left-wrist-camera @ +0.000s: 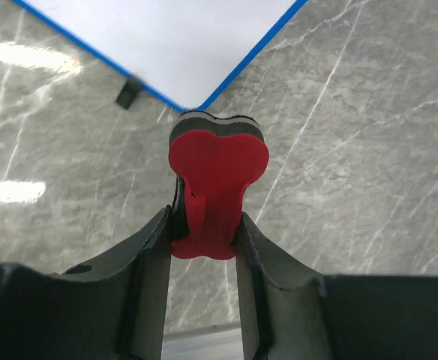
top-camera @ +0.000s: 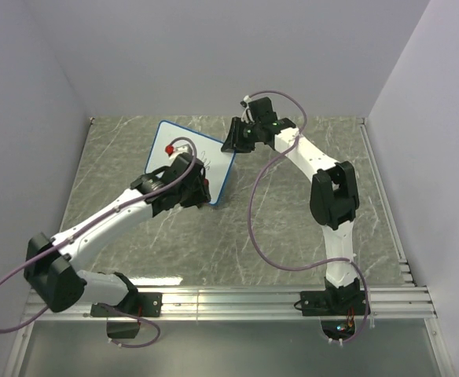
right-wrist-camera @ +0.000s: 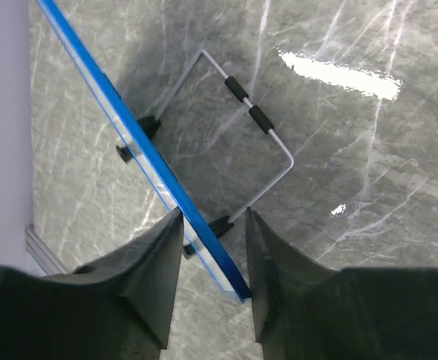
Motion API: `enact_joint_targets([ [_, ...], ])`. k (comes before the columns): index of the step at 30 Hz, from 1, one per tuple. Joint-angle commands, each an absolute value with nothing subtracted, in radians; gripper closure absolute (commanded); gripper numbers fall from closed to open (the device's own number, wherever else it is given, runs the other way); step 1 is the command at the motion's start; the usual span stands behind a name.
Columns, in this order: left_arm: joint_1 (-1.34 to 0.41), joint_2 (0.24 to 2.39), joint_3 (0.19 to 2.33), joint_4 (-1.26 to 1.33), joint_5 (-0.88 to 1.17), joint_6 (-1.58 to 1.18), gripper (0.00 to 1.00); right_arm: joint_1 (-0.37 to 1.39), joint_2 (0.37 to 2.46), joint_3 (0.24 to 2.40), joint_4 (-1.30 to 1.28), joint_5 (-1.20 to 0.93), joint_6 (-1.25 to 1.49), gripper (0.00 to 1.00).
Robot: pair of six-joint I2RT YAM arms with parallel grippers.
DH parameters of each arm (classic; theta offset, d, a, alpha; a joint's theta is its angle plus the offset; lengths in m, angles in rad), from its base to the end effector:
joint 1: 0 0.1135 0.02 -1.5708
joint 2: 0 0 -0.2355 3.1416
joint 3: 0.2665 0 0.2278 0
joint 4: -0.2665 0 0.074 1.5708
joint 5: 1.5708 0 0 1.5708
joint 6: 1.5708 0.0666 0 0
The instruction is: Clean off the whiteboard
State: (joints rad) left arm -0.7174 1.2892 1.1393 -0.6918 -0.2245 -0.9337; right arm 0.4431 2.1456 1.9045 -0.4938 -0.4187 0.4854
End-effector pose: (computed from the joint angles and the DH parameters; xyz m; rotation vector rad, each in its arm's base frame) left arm 0.2157 -0.1685 0.2626 -0.3682 2.4179 -0.4985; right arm 0.4182 0.2285 0.2265 -0.1763 2.4135 0.9368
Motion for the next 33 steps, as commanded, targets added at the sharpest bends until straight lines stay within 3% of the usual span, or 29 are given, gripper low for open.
enact_joint_targets([
  [1, -0.712, 1.356, 1.199, -0.580, -0.203, -0.867, 1.00, 0.475, 2.118, 1.872, -0.506, -0.404, 0.442, 0.62],
  [4, -0.678, 1.414, 1.218, -0.511, -0.161, -0.851, 1.00, 0.483, 2.086, 1.812, -0.515, -0.382, 0.423, 0.72],
  [8, -0.624, 1.483, 1.256, -0.451, -0.126, -0.844, 1.00, 0.486, 2.046, 1.732, -0.515, -0.365, 0.410, 0.77],
  [9, -0.608, 1.505, 1.272, -0.430, -0.121, -0.842, 1.00, 0.489, 2.045, 1.727, -0.528, -0.354, 0.403, 0.84],
  [12, -0.586, 1.546, 1.305, -0.404, -0.101, -0.839, 1.00, 0.494, 2.040, 1.706, -0.540, -0.351, 0.393, 0.91],
  [13, -0.584, 1.555, 1.311, -0.385, -0.100, -0.838, 1.00, 0.495, 2.040, 1.701, -0.541, -0.350, 0.394, 1.00],
  [23, -0.511, 1.647, 1.191, -0.164, -0.009, -0.853, 1.00, 0.543, 1.999, 1.617, -0.542, -0.379, 0.420, 1.00],
  [33, -0.450, 1.790, 1.229, -0.161, 0.009, -0.842, 1.00, 0.607, 1.967, 1.540, -0.514, -0.408, 0.454, 1.00],
])
